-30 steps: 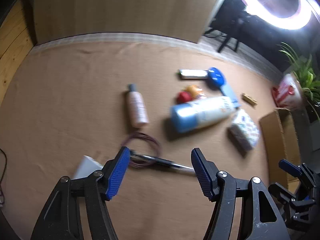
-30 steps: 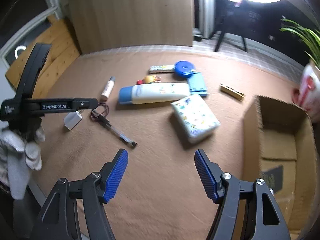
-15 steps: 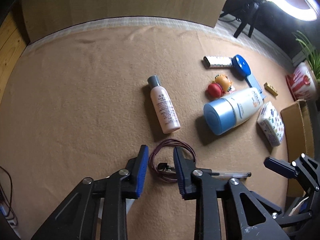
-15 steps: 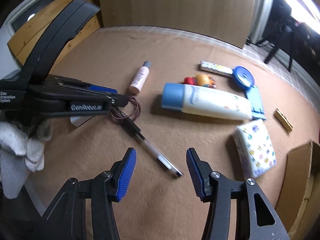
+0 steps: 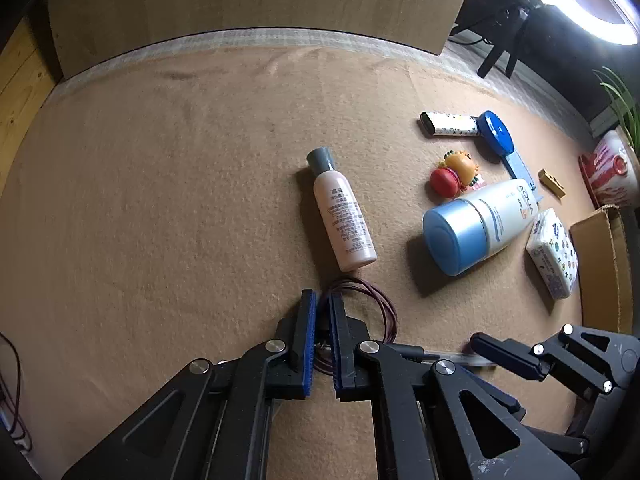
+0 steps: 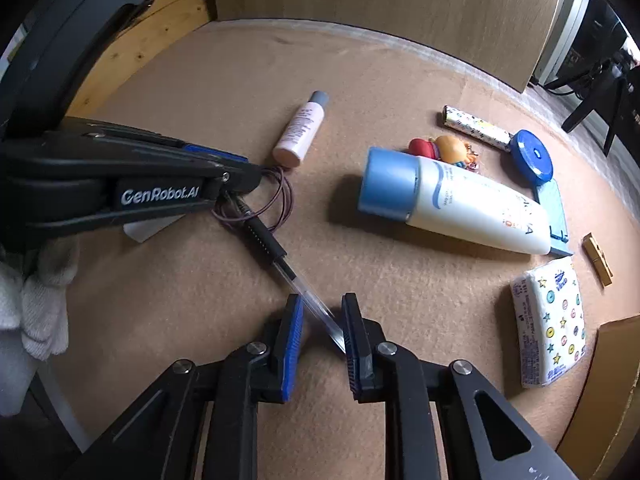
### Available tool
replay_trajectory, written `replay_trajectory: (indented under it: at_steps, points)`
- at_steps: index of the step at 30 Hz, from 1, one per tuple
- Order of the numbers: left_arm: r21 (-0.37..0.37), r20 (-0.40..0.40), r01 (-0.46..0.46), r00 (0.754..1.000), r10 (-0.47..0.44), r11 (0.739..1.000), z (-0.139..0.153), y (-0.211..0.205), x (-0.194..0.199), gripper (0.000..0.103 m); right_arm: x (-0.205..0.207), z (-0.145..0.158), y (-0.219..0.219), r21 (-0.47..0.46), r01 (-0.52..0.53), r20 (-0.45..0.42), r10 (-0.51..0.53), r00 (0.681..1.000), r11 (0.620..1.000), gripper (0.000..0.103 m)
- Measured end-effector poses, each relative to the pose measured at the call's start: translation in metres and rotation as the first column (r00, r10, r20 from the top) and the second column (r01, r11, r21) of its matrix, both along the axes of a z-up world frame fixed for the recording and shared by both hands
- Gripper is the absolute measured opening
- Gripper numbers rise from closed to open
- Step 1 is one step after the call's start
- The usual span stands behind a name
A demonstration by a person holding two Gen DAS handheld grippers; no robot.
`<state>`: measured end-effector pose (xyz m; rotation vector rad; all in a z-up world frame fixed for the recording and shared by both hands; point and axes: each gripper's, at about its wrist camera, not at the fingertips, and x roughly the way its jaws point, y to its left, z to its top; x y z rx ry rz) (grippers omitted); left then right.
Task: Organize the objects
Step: 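Grasp the purple cable with the left tool while the right tool grasps the pen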
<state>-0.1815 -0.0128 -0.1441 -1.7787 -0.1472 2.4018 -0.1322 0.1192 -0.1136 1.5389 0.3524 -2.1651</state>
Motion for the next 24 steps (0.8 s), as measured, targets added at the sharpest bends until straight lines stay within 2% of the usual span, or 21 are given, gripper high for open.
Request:
replay_trajectory:
  at_steps: [5, 7, 13, 14, 15, 16, 18, 21, 23, 24]
  points:
    - [0.008, -0.001, -0.003, 1.0, 0.003, 1.0, 0.003, -0.008, 0.005, 0.006, 0.007, 0.003, 0.01, -0.043, 0.009, 0.018, -0.008, 1.0, 0.999, 0.008]
    - [0.012, 0.0, -0.009, 1.0, 0.009, 1.0, 0.005, -0.009, 0.005, 0.006, 0.012, 0.004, 0.018, -0.057, 0.022, 0.027, -0.02, 0.999, 0.998, 0.0]
    - [0.036, 0.011, -0.009, 1.0, 0.009, 0.999, 0.005, -0.006, 0.004, 0.006, 0.013, 0.006, 0.035, -0.074, 0.042, 0.037, -0.039, 0.999, 0.996, 0.001]
    - [0.04, 0.014, -0.007, 1.0, 0.007, 0.999, 0.004, -0.005, 0.004, 0.006, 0.014, 0.009, 0.034, -0.067, 0.035, 0.015, -0.034, 0.999, 0.997, 0.002]
    - [0.039, 0.015, -0.005, 1.0, 0.004, 0.999, 0.004, -0.004, 0.004, 0.006, 0.015, 0.011, 0.033, -0.061, 0.026, -0.002, -0.026, 1.0, 0.998, 0.011]
    - [0.035, 0.015, -0.001, 1.0, 0.0, 0.999, 0.004, -0.003, 0.004, 0.006, 0.016, 0.013, 0.031, -0.06, 0.011, -0.014, -0.012, 1.0, 0.998, 0.025]
    - [0.032, 0.016, 0.002, 1.0, -0.002, 1.0, 0.003, -0.002, 0.003, 0.006, 0.016, 0.016, 0.022, -0.043, -0.025, -0.061, 0.023, 0.998, 0.999, 0.036]
    - [0.039, 0.019, -0.001, 1.0, 0.0, 0.999, 0.003, -0.001, 0.003, 0.006, 0.011, 0.009, 0.005, -0.008, -0.065, -0.061, 0.064, 0.996, 0.998, 0.036]
    - [0.045, 0.023, -0.001, 1.0, 0.0, 0.999, 0.003, 0.0, 0.003, 0.007, 0.008, 0.003, -0.002, 0.0, -0.074, -0.047, 0.073, 0.996, 0.997, 0.031]
    - [0.048, 0.026, -0.007, 1.0, 0.005, 0.999, 0.002, -0.001, 0.002, 0.009, 0.007, 0.0, -0.005, 0.001, -0.075, -0.036, 0.075, 0.997, 0.997, 0.016]
